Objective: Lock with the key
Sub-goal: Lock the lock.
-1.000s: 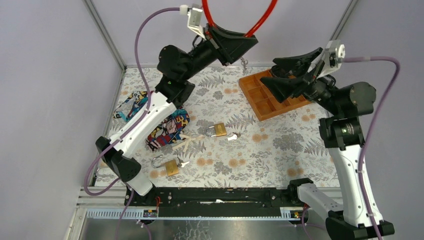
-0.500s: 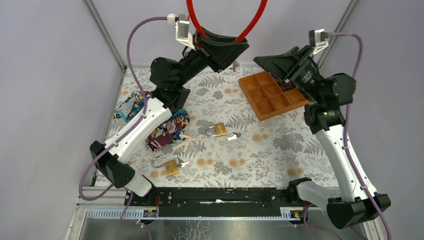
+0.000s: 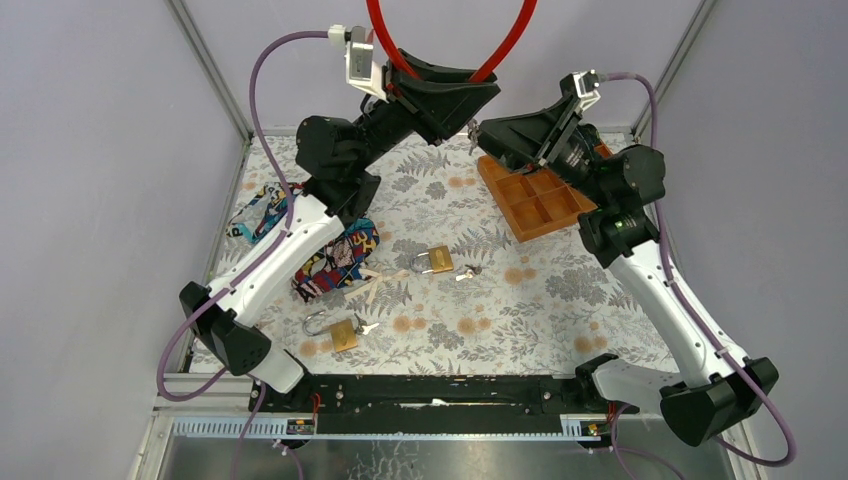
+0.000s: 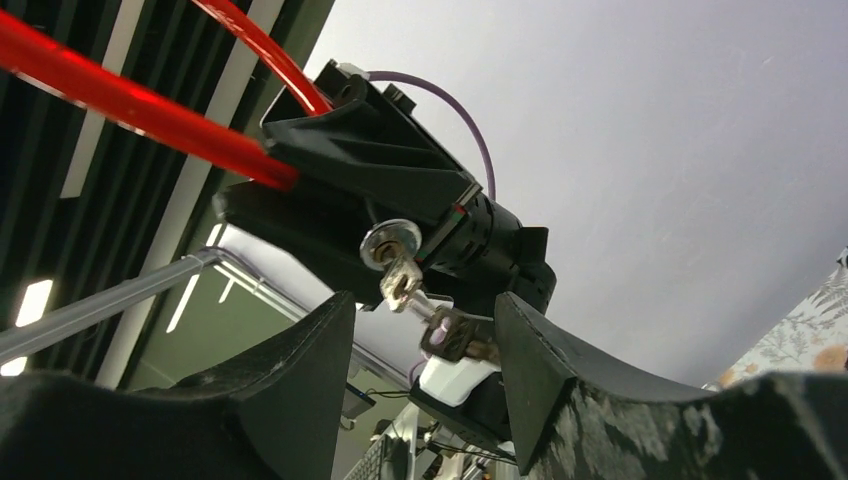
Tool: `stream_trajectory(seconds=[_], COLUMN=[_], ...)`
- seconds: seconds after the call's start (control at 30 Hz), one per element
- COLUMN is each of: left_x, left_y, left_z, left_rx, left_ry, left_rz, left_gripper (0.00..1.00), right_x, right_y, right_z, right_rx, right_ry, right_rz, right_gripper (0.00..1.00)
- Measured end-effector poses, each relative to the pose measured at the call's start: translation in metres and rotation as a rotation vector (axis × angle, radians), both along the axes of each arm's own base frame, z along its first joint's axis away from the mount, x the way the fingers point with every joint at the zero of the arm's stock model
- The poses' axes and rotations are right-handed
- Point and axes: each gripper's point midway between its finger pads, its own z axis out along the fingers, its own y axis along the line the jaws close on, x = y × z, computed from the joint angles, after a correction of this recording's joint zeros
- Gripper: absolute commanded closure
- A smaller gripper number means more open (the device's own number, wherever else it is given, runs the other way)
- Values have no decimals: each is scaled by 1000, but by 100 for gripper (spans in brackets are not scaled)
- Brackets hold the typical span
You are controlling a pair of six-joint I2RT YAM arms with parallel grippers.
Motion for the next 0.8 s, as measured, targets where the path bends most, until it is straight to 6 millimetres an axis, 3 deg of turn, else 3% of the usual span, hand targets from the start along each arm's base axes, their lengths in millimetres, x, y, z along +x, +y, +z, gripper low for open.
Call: stream_trajectory(seconds=[0.13, 0.2, 0.33, 0.57, 0.7, 0.8], left_x=[-5, -7, -7, -7, -8, -8], left_y=[-4, -6, -10, -12, -13, -13], left_z=[2, 1, -2, -3, -2, -2], left_rx=[-1, 1, 11, 17, 17, 16], left_ry=[-9, -12, -15, -27, -35, -37], left_rz=[-15, -23, -29, -25, -26, -26], left_gripper=[100, 100, 100, 100, 100, 100], right_x=[2, 4, 7, 1, -4, -5], right_y=[7, 9, 11, 10, 9, 8], right_z=[-4, -5, -7, 2, 8, 9], right_rx=[5, 4, 7, 36, 57, 62], right_ry=[29, 37, 45, 27, 18, 18], right_rz=[21, 26, 32, 50, 68, 74], right_gripper=[30, 33, 52, 66, 90, 96])
